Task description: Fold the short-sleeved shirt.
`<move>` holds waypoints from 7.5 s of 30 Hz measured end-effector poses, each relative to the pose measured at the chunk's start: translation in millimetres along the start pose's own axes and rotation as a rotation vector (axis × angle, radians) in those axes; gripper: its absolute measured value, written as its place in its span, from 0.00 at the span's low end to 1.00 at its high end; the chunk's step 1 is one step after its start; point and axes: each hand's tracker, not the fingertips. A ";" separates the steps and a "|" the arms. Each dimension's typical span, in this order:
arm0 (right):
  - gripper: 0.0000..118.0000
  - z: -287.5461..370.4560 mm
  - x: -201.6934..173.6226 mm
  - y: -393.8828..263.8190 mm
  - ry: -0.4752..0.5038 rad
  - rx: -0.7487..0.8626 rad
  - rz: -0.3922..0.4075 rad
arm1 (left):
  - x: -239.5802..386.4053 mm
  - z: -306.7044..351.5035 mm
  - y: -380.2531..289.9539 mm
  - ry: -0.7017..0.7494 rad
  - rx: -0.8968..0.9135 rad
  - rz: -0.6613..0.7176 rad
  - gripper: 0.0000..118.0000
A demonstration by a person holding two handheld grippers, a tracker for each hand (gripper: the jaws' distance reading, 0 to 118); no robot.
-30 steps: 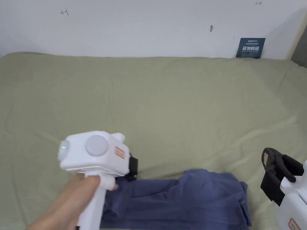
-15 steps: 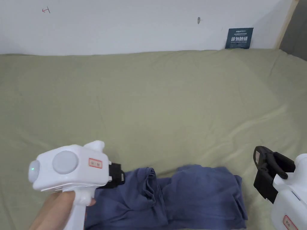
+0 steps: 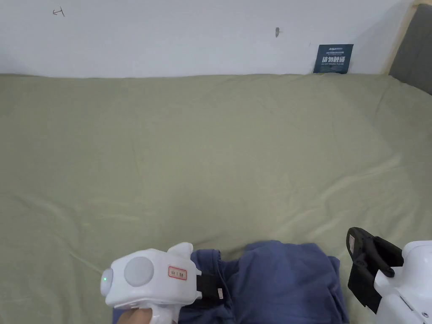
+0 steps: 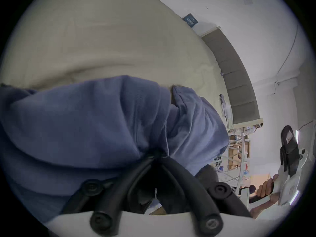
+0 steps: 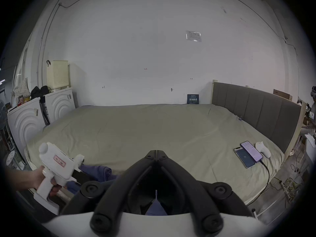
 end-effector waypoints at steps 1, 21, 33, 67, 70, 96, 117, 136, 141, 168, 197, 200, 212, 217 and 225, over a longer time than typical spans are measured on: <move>0.00 -1.4 -0.8 0.0 0.003 -0.006 0.002 | 0.3 9.9 -0.2 0.003 0.000 -0.002 0.00; 0.00 -9.1 -33.1 9.5 0.034 -0.003 0.056 | -128.3 116.5 -10.4 -0.222 0.155 0.205 0.98; 0.00 -5.8 -25.0 12.0 0.006 -0.009 0.062 | -171.9 51.2 16.1 -0.238 0.073 0.274 0.08; 0.00 17.0 20.5 21.1 -0.038 0.062 -0.038 | 111.4 11.6 17.0 0.249 0.068 -0.132 0.93; 0.00 17.0 25.4 19.7 -0.047 0.061 -0.047 | 92.9 42.7 13.3 0.186 0.111 -0.072 0.92; 0.00 -148.9 -52.2 -74.6 0.806 -0.616 -0.521 | -40.2 123.0 13.6 -0.117 0.200 -0.004 0.00; 0.00 -206.8 -18.8 -141.2 0.944 -0.823 -0.827 | -120.6 29.3 27.2 -0.312 0.032 0.108 0.18; 0.00 -189.5 -40.2 -40.8 0.917 -0.601 -0.635 | -335.3 341.6 90.3 0.059 0.153 0.257 0.18; 0.00 -199.9 -38.3 -44.0 0.890 -0.620 -0.604 | -342.6 343.6 113.2 0.039 0.126 0.227 0.19; 0.00 -114.7 -37.1 90.3 0.234 -0.069 -0.018 | 14.6 270.4 49.0 0.318 0.724 -0.285 0.00; 0.56 -51.5 -35.3 125.7 -0.030 0.246 0.116 | 158.8 193.7 -0.8 0.641 1.128 -0.479 0.68; 0.93 -53.1 -34.7 127.0 -0.025 0.250 0.100 | 155.9 198.3 0.6 0.641 1.171 -0.482 1.00; 0.93 -48.6 -35.4 130.5 -0.008 0.247 0.099 | 170.2 218.6 -2.7 0.669 1.090 -0.440 1.00; 0.93 -46.0 -35.7 132.0 -0.004 0.246 0.089 | 175.4 223.5 -8.3 0.616 1.111 -0.442 1.00; 0.93 -42.6 -35.9 135.2 0.011 0.244 0.083 | 181.2 229.3 -6.4 0.677 1.107 -0.409 1.00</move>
